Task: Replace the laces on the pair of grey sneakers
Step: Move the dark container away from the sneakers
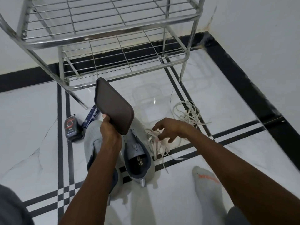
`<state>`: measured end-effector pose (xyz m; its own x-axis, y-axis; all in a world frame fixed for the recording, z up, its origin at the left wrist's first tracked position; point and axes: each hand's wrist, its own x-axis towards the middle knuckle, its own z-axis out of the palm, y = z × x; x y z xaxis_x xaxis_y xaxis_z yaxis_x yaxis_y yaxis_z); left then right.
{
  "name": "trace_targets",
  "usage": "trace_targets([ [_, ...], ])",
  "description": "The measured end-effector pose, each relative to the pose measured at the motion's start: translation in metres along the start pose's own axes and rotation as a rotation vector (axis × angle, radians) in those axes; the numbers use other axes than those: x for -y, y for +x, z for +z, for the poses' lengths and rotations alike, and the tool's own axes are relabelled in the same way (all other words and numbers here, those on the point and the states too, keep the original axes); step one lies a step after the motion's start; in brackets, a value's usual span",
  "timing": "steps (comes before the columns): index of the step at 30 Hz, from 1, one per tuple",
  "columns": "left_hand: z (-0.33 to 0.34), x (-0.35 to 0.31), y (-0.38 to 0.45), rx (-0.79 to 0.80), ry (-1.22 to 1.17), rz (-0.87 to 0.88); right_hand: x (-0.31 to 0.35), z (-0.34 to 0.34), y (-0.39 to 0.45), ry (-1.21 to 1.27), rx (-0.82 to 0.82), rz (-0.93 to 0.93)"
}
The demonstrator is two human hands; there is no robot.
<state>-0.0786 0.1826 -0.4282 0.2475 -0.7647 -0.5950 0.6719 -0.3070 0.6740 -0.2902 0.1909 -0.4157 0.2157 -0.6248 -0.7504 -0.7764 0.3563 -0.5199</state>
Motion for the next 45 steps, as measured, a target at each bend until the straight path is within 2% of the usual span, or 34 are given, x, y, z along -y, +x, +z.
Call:
trace_targets([
  [2,-0.001,0.001,0.003,0.013,0.000,-0.002,-0.007,-0.026,-0.009,0.227,-0.019,0.014],
  [3,-0.002,0.002,0.004,0.021,0.002,0.000,-0.014,-0.038,-0.011,0.297,-0.079,0.013],
  [5,-0.001,0.003,0.001,0.027,0.011,0.012,-0.033,-0.058,-0.011,0.277,-0.327,0.013],
  [7,0.002,0.004,-0.002,0.039,0.029,0.022,-0.058,-0.071,-0.004,0.117,-0.639,0.043],
  [8,0.003,0.004,-0.002,0.048,0.033,0.023,-0.068,-0.074,-0.001,0.049,-0.729,0.066],
  [10,0.003,0.005,-0.002,0.059,0.040,0.020,-0.085,-0.073,0.008,-0.068,-0.739,0.160],
  [13,0.001,0.008,-0.001,0.065,0.041,0.021,-0.103,-0.064,0.022,-0.185,-0.579,0.252],
  [16,0.003,0.012,-0.002,0.065,0.038,0.018,-0.117,-0.061,0.040,-0.270,-0.440,0.251],
  [18,0.002,0.013,0.001,0.049,0.042,0.024,-0.121,-0.056,0.049,-0.286,-0.406,0.217],
  [20,0.001,0.013,0.005,0.032,0.048,0.032,-0.123,-0.048,0.052,-0.389,-0.467,0.173],
  [23,0.000,0.014,0.009,0.026,0.053,0.033,-0.133,-0.039,0.057,-0.520,-0.646,0.018],
  [25,0.002,0.015,0.009,0.026,0.040,0.024,-0.134,-0.033,0.056,-0.414,-0.757,-0.043],
  [29,0.001,0.020,0.013,0.004,0.045,0.005,-0.132,-0.013,0.055,-0.254,-0.859,-0.100],
  [32,-0.003,0.024,0.016,-0.004,0.045,-0.001,-0.130,-0.008,0.053,-0.161,-0.872,-0.130],
  [35,-0.005,0.026,0.019,-0.005,0.054,-0.003,-0.123,-0.032,0.047,0.135,-0.868,-0.057],
  [38,-0.004,0.026,0.019,0.016,0.044,-0.023,-0.104,-0.061,0.031,0.533,-0.799,-0.039],
  [40,-0.001,0.026,0.018,0.019,0.028,-0.033,-0.083,-0.077,0.017,0.775,-0.712,-0.150],
  [42,0.001,0.025,0.017,0.016,0.019,-0.043,-0.055,-0.093,-0.002,0.897,-0.624,-0.260],
  [45,0.003,0.023,0.016,0.002,0.006,-0.054,-0.015,-0.113,-0.031,0.947,-0.510,-0.344],
])
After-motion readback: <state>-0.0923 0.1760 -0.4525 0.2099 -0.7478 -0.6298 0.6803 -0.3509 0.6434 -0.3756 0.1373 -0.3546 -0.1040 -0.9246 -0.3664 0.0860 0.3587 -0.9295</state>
